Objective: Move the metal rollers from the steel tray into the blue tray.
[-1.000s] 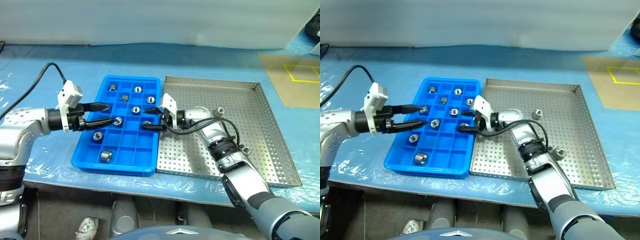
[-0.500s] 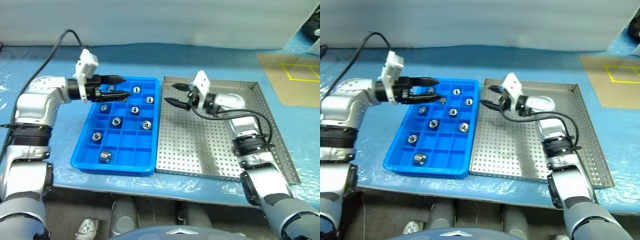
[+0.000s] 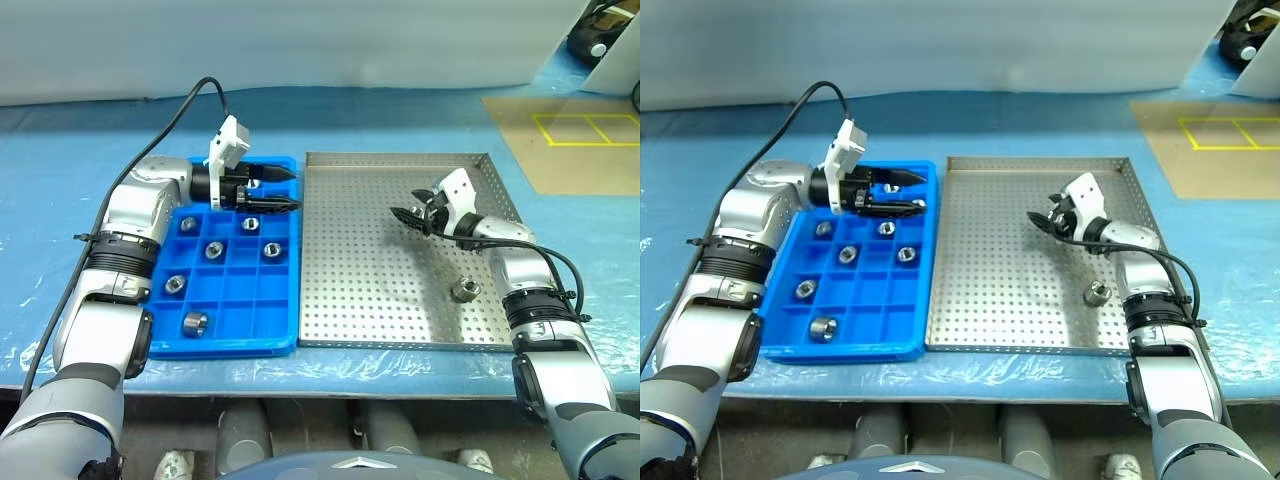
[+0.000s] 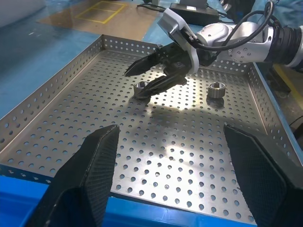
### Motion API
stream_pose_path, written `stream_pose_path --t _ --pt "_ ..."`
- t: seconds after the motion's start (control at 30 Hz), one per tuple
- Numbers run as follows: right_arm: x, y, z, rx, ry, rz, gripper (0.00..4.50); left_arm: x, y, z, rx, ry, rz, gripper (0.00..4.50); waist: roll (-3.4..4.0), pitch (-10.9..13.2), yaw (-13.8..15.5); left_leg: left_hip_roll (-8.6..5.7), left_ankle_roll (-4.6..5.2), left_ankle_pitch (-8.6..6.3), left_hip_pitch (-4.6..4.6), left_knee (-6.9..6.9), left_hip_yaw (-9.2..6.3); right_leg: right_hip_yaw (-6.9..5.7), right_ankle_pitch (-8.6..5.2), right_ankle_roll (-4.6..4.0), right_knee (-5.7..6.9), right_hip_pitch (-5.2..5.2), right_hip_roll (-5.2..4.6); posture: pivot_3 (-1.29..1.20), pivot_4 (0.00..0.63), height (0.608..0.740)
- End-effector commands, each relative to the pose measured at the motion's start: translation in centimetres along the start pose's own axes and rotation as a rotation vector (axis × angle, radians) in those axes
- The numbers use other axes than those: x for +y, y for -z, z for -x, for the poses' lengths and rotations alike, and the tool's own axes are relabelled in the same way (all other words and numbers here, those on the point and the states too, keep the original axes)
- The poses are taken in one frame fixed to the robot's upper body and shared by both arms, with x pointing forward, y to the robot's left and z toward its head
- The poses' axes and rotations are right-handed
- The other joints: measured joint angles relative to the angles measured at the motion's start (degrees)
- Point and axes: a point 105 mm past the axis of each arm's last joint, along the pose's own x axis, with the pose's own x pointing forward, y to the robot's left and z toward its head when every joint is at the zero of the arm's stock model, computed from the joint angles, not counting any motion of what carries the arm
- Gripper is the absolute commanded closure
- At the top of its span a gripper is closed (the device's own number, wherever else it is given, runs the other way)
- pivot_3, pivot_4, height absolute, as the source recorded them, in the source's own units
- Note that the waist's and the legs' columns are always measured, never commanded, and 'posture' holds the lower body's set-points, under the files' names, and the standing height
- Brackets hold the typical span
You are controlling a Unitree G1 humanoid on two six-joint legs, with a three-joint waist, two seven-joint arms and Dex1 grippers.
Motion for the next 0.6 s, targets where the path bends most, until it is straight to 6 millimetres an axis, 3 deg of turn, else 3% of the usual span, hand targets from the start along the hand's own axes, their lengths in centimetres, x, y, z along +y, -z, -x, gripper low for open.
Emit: stream_pose_path --t 0.03,0.3,0.57,0.6 --pt "-1.1 -0.6 0.2 -0.022 0.041 0.034 1.23 -0.2 -1.1 0.5 -0.015 0.0 -0.038 0.78 0.0 0.0 0.25 0.0 0.05 -0.03 -0.01 0.07 0.0 0.0 0.0 0.0 0.0 0.02 -0.01 -0.17 0.15 0.74" --pt "-2.3 1.1 -0.1 0.026 0.098 -0.008 1.23 -0.5 -0.7 1.1 0.004 -0.02 -0.028 0.78 0.0 0.0 0.43 -0.02 0.19 -0.11 -0.03 0.3 0.07 -0.02 0.0 -0.01 0.02 0.06 -0.07 -0.14 0.15 0.74" --pt "-1.5 2.6 -0.2 0.062 0.069 -0.021 1.23 -0.7 -0.4 1.5 0.021 -0.038 -0.023 0.78 0.01 0.0 0.45 -0.01 0.23 -0.14 -0.05 0.3 0.08 -0.04 0.0 -0.01 0.01 0.06 -0.07 -0.13 0.15 0.74" --pt "-1.4 2.6 -0.2 0.059 0.067 -0.022 1.41 -0.7 -0.4 1.5 0.023 -0.039 -0.023 0.78 0.01 0.0 0.45 -0.01 0.23 -0.14 -0.04 0.31 0.08 -0.04 0.0 -0.01 0.01 0.06 -0.07 -0.13 0.15 0.74"
